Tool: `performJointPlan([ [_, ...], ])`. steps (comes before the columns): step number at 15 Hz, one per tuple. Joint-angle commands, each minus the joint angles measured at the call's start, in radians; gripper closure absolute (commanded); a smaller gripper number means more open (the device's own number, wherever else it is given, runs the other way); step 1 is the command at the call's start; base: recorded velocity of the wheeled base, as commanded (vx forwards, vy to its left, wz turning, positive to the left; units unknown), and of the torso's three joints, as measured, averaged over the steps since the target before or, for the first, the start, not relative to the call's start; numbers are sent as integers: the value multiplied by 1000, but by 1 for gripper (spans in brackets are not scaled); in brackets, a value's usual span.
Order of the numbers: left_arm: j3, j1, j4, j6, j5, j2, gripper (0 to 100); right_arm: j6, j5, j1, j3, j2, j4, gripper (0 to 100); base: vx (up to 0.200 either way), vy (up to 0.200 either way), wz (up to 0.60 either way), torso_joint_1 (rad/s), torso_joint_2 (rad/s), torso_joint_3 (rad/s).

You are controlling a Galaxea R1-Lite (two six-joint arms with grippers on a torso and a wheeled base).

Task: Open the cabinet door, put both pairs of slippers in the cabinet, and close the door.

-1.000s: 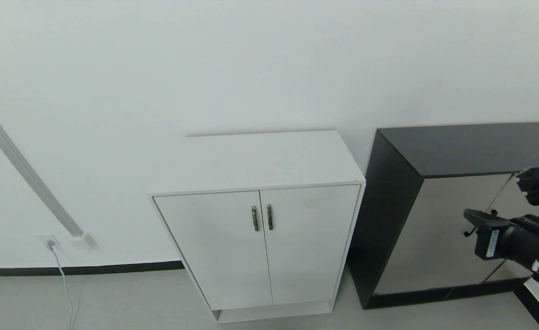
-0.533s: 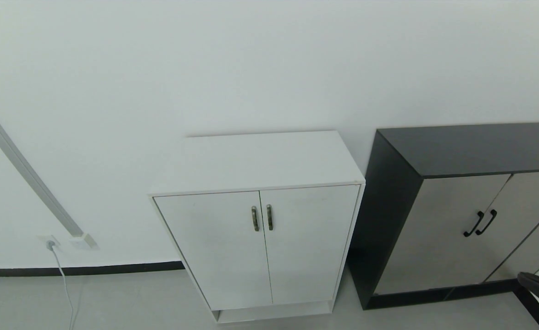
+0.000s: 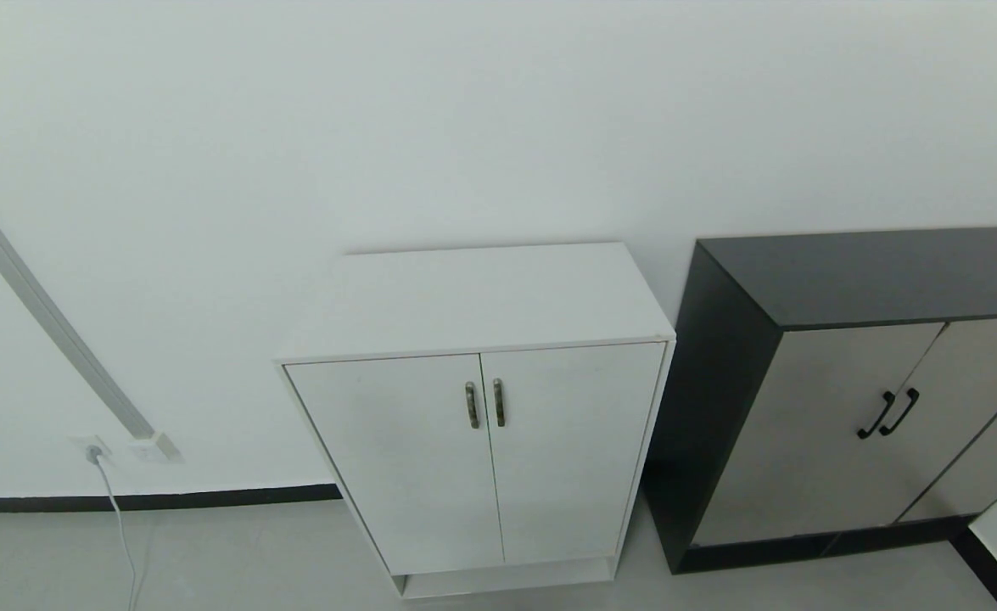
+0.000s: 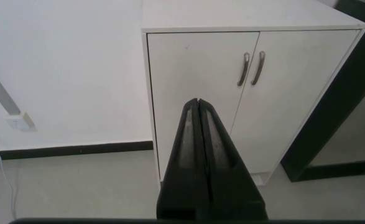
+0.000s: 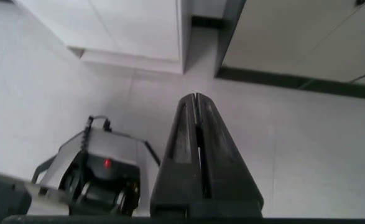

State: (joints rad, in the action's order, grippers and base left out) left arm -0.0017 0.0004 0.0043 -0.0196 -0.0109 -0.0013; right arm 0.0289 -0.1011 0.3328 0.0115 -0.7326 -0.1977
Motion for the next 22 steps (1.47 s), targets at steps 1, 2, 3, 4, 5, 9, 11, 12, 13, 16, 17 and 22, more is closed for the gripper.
performJointPlan([
  [1,0,0,0,0,0,1,100,3,20,0,-11,28,43,100,0,0,0,0,0,0],
  [2,0,1,0,0,-1,1,100,3,31,0,-11,38,75,100,0,0,0,0,0,0],
  [3,0,1,0,0,0,1,100,3,34,0,-11,44,87,100,0,0,0,0,0,0],
  [4,0,0,0,0,0,1,100,5,44,0,-11,65,119,100,0,0,0,0,0,0],
  [5,0,0,0,0,0,1,100,3,58,0,-11,87,153,100,0,0,0,0,0,0],
  [9,0,1,0,0,0,1,100,-3,75,-8,-11,153,199,100,0,0,0,0,0,0],
  [11,0,1,-1,0,0,1,100,-7,75,-77,-11,243,199,100,0,0,0,0,0,0],
  [12,0,0,0,0,0,1,100,-9,75,-127,-11,312,199,100,0,0,0,0,0,0],
  [13,0,0,0,0,0,1,100,-7,77,-173,-11,364,199,100,0,0,0,0,0,0],
  [16,0,0,0,0,-1,1,100,-7,77,-279,-11,464,199,100,0,0,0,0,0,0],
  [17,0,0,0,0,-1,1,100,-7,77,-296,-11,519,199,100,0,0,0,0,0,0],
  [22,0,0,0,0,-1,1,100,-6,75,-305,-11,653,199,100,0,0,0,0,0,0],
])
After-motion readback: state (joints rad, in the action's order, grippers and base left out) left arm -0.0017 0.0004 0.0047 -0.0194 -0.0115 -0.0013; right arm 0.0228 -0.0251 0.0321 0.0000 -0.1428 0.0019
